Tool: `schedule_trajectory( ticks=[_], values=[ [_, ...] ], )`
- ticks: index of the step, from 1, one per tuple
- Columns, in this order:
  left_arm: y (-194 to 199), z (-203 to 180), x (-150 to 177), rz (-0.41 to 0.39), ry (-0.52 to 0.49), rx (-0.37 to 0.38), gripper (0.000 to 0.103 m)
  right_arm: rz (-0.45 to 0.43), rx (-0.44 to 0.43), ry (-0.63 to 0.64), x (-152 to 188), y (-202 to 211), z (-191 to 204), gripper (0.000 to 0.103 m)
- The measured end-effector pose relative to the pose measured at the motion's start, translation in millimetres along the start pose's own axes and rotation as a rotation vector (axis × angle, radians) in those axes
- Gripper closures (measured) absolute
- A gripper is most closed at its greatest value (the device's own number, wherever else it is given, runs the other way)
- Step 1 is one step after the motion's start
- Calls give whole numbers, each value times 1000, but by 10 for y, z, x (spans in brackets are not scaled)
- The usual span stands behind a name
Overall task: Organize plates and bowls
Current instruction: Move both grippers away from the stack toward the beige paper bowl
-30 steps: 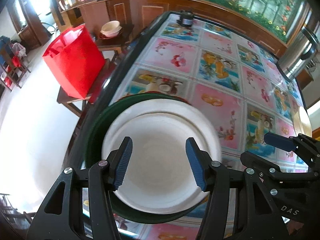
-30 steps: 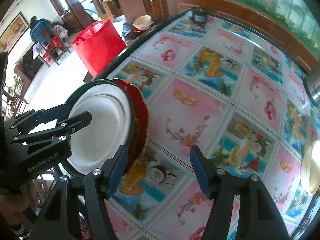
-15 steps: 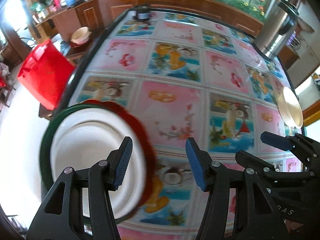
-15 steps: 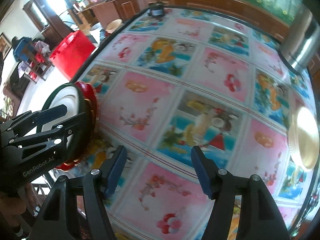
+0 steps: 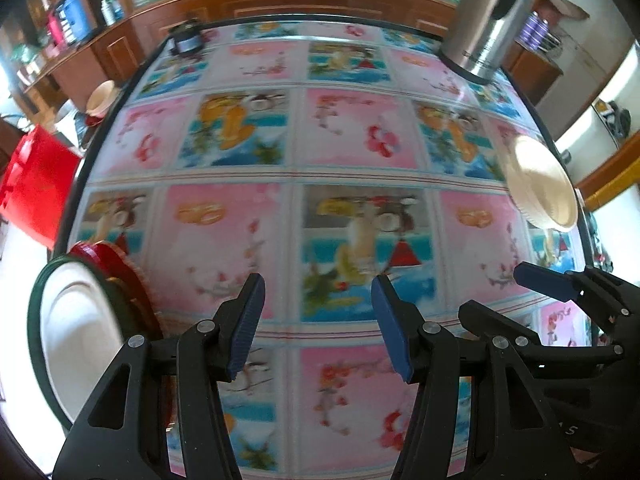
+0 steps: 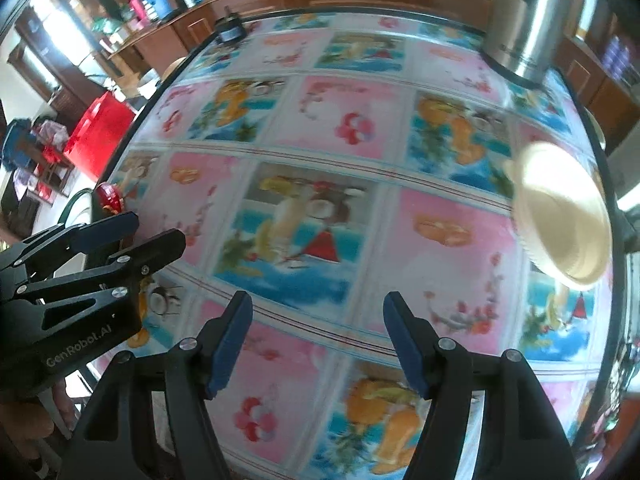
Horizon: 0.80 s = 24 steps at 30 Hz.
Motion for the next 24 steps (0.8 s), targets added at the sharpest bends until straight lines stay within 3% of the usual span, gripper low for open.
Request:
schedule_trajectory(
  ticks=[24],
  values=[
    [-83,-1331,-334,-14,-140,80,47,-50,73,-165,166,412,-1218,32]
  ],
)
Point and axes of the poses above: each gripper's, at about its wrist camera, not at the fingertips, and y roughly against the way its jaws point, z to its left, x to its underside, the point moved 7 cm from there along -y, roughly the way its jaws point, and after that the axes turned 6 degrees about -x, right-handed, at the moved point
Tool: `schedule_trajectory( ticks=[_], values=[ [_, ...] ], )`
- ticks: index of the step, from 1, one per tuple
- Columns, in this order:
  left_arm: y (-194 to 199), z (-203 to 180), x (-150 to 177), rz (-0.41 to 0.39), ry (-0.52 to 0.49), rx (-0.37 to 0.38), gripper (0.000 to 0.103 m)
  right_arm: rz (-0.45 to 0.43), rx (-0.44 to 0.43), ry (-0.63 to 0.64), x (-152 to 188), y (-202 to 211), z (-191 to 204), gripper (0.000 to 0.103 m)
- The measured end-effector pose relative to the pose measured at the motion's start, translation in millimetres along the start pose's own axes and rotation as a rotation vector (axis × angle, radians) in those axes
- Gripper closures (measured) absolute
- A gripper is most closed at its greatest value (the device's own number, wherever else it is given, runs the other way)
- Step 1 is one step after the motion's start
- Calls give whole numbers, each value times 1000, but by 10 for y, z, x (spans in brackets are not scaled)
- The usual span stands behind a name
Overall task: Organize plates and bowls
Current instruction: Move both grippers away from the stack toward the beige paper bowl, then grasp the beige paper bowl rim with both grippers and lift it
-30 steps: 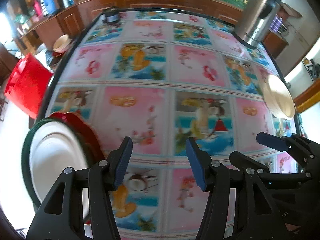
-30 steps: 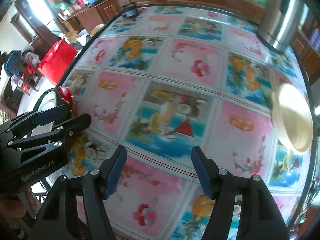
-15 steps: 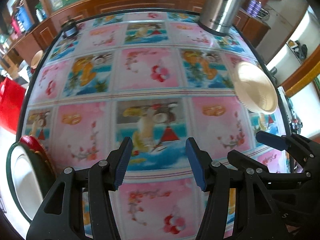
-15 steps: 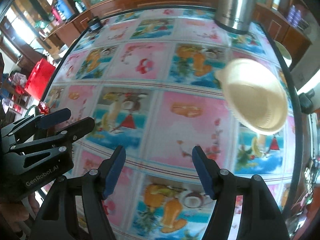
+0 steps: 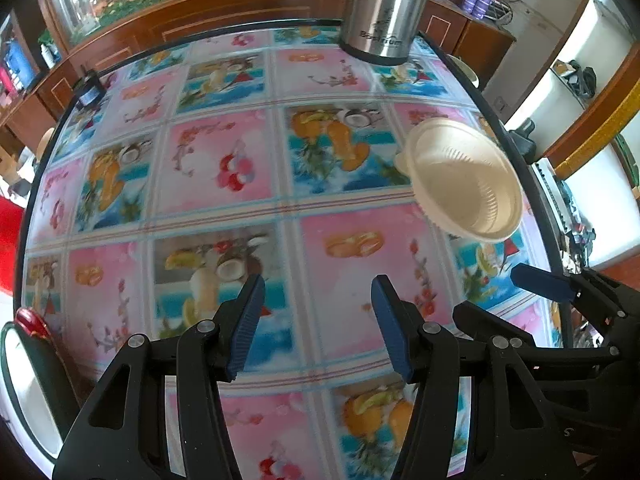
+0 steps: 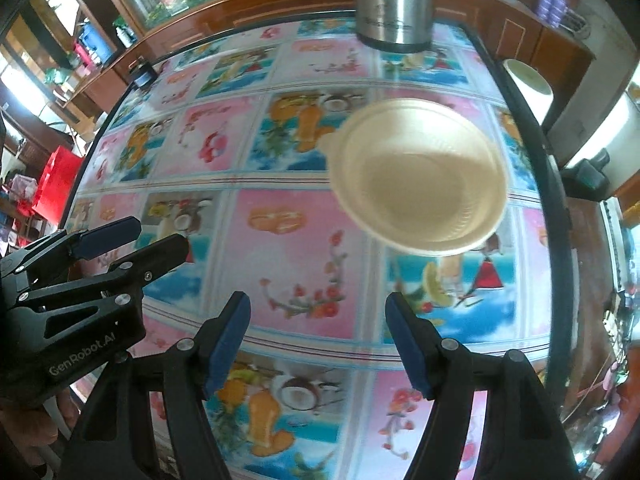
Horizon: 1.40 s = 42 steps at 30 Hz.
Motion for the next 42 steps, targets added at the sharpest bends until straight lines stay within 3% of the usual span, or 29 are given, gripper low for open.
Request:
schedule_trajectory(
  ticks=[23,42],
  values=[
    [-186,-488,-574,-43,17,21,48,-83,42,-46,-394,185,-721,30],
    [-588,-683,-735,14,57,27,48,-70,44,-80,-613,-46,-1236,29]
  ],
)
Point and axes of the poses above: each gripper's, at about its wrist camera, not at the fingertips, and y roughly against the way its jaws point, z to its left, x to its underside, the point moved 7 cm from there along -y, roughly the way its jaws point, and after that the axes turned 6 degrees about -x, right-handed, at the moved point
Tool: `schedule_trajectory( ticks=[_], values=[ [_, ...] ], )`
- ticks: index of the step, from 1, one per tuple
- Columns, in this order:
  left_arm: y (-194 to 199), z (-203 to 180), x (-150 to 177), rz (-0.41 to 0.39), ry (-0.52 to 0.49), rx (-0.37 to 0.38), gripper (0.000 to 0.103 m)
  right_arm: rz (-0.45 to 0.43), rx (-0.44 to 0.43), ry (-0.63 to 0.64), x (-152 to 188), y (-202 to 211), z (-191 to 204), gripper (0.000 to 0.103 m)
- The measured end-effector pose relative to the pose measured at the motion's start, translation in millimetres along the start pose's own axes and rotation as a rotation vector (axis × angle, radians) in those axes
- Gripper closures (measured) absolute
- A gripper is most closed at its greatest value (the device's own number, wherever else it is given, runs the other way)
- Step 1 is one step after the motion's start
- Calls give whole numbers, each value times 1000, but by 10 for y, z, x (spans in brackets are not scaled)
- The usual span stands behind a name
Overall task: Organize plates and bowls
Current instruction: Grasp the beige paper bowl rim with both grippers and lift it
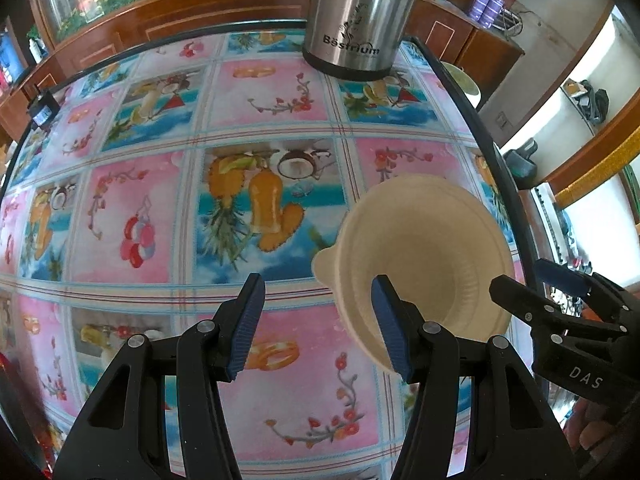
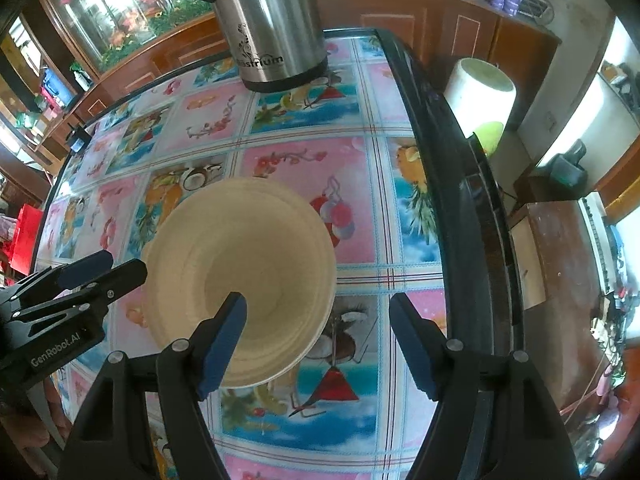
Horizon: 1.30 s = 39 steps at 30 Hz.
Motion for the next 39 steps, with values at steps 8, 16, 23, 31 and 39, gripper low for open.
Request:
schedule_trajectory(
  ticks=[8,16,23,31,39],
  values=[
    [-194,-121,11,34,-5,-1,48,26,-11,-1,-11,-133,-60,29],
    [-329,-164,33,59,0,-4,48,35,-15,-1,-15,-192,-100,29],
    [-393,-203,48,72,3,0,48,48,-16,18,-11,-246,-96,33],
    [-442,-246,57,47,-19,10,72,88,-53,36,57,-311,-57,76],
    [-371,-221,119,40,-30,13,83,90,-68,59,135,-241,81,84]
  ],
)
Point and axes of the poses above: each gripper's, at about its wrist camera, not at the fingertips, and y roughly against the way its jaws point, z to its left, x to its underside, the point moved 7 cm from there along -y, roughly the way its jaws point, and after that the axes turned 6 degrees about -x, right-handed, at the moved point
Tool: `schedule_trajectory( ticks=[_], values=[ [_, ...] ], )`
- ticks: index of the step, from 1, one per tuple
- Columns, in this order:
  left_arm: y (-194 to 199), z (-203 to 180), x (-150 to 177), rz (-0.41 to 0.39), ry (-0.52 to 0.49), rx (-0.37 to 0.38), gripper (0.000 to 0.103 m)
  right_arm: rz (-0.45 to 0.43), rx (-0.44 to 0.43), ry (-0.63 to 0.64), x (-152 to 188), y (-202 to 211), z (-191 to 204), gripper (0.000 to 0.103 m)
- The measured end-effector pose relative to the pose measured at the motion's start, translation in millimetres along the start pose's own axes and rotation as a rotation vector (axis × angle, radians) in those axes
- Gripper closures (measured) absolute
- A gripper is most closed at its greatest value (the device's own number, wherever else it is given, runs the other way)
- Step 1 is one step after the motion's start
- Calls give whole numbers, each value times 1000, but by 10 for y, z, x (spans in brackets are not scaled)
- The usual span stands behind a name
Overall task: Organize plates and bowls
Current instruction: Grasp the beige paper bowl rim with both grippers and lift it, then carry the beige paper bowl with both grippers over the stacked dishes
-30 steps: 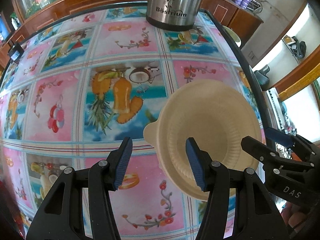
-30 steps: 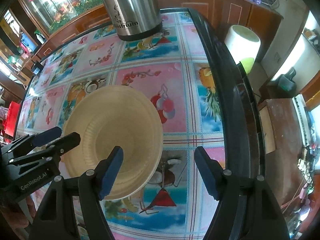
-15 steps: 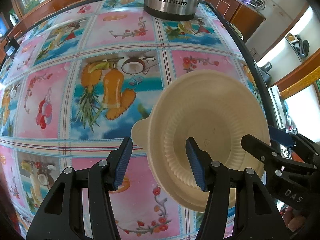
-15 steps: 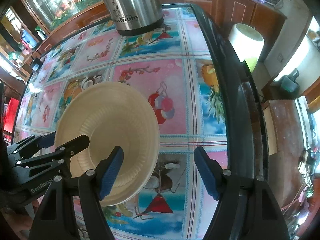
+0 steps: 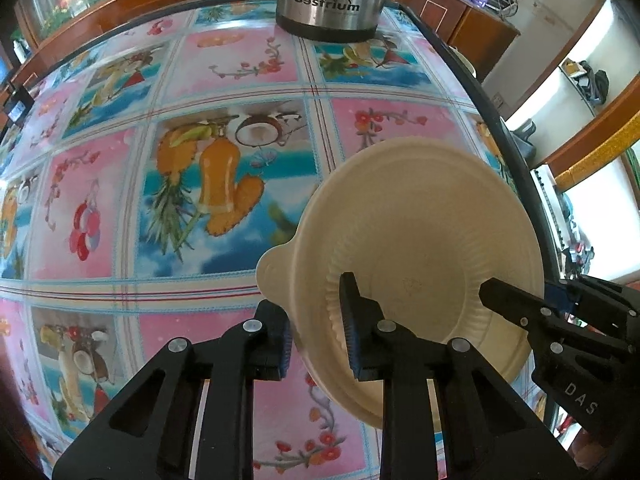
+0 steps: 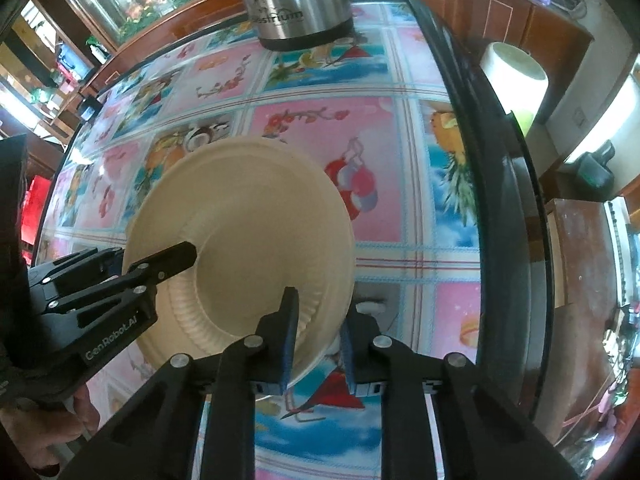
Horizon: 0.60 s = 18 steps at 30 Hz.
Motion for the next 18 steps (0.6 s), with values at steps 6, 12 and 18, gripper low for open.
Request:
schedule_trajectory(
  ticks=[6,12,18],
  values=[
    [128,112,65,-13,5,0,83,1,5,9,61,18,145,83],
    [283,329,182,-21,22,-7,83,6,10,38,125,21,387,82],
    [452,621,314,-32,41,-28,83,16,-6,66,173,-21,696,81]
  ],
)
Point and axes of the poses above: each gripper's, at about its wrist camera, not at the fingertips, and y roughly against the way its jaws point, z to its left, x to its underside, the point moved 7 cm from there along -y, roughly the way its jaws point, and after that the axes turned 6 degrees about -x, right-handed, at the moved point
